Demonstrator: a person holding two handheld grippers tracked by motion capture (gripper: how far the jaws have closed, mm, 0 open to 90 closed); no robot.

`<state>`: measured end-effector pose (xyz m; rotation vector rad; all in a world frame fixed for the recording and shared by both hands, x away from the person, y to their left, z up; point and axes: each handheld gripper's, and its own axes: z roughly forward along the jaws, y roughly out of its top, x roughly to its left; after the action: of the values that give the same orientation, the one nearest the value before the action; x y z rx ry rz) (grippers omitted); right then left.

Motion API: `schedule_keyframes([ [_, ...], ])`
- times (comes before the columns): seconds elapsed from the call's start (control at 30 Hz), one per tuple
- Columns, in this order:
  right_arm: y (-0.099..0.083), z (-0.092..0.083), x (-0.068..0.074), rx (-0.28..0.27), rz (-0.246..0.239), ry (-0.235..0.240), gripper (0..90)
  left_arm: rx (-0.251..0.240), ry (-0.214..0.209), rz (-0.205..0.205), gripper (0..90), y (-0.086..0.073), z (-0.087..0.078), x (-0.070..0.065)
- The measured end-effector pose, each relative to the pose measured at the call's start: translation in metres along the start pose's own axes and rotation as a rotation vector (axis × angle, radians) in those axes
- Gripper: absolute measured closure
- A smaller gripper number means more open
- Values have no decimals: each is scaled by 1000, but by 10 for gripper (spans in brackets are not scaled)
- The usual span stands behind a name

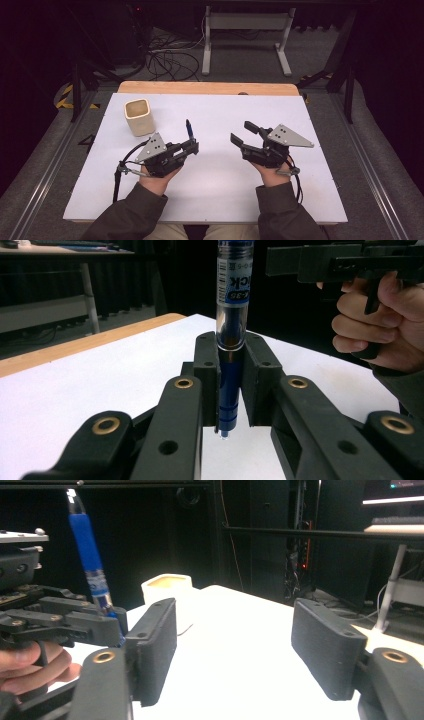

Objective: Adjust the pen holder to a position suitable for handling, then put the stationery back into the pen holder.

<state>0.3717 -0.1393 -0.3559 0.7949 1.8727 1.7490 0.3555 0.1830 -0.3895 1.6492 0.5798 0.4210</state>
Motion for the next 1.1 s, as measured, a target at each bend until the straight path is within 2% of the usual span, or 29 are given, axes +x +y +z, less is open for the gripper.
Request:
schedule_keyframes([
  [0.33, -3, -14, -15, 9, 7, -51, 249, -4, 19, 29, 796, 6, -5, 1],
  [0.8, -1, -25, -23, 1, 11, -74, 248, -32, 48, 26, 795, 13, -15, 11],
  [1.1, 0, -31, -27, 1, 11, -82, 249, -47, 82, 28, 795, 19, -23, 20],
])
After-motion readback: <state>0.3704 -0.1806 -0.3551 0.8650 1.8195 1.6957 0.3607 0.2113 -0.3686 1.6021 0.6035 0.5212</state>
